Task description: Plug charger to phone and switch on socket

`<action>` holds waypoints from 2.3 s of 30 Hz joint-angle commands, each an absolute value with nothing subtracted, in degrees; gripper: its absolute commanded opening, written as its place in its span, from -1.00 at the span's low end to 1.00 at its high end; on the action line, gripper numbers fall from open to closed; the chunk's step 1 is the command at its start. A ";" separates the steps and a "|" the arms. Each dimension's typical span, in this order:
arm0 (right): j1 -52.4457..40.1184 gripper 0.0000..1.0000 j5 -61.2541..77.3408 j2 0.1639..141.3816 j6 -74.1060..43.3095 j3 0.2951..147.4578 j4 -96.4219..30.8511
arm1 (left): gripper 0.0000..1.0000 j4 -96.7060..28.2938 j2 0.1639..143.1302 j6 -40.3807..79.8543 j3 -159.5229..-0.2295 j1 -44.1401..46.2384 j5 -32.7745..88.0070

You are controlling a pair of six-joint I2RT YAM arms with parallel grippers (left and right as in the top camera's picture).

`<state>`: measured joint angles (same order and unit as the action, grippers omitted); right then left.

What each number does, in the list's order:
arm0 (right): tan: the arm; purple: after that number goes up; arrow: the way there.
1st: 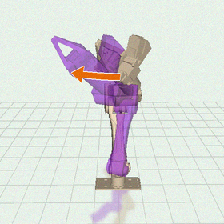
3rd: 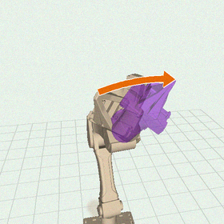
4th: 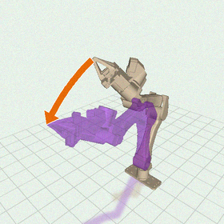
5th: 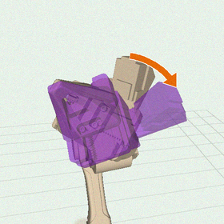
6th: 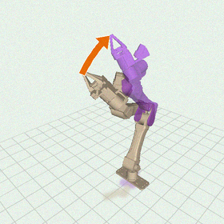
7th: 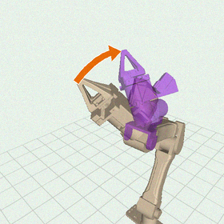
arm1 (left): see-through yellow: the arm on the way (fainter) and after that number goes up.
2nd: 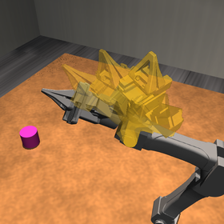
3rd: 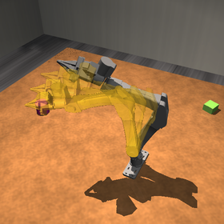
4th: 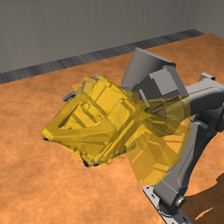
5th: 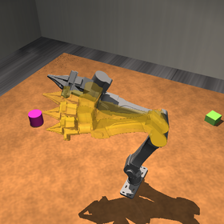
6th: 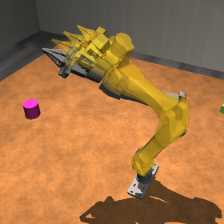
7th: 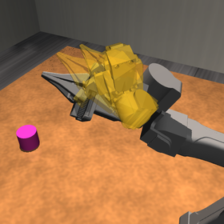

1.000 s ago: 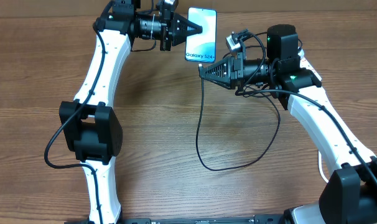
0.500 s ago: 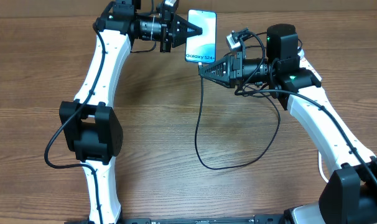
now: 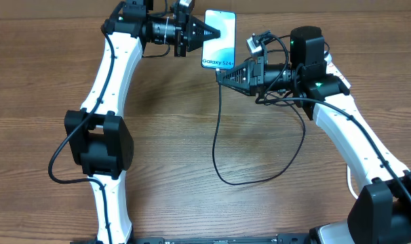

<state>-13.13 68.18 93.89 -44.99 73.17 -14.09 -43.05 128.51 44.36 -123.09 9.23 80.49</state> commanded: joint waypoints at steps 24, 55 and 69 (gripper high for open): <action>-14.09 -0.93 60.01 93.14 -48.47 74.11 -10.26 | -0.92 -44.82 127.07 38.28 -124.01 9.06 89.80; -12.58 -0.93 58.50 93.34 -46.06 74.11 -9.50 | -0.92 -57.01 127.07 27.99 -124.01 10.13 90.70; -12.62 -0.93 56.25 93.34 -46.04 74.11 -9.06 | -0.92 -57.21 127.07 27.81 -124.01 10.26 90.67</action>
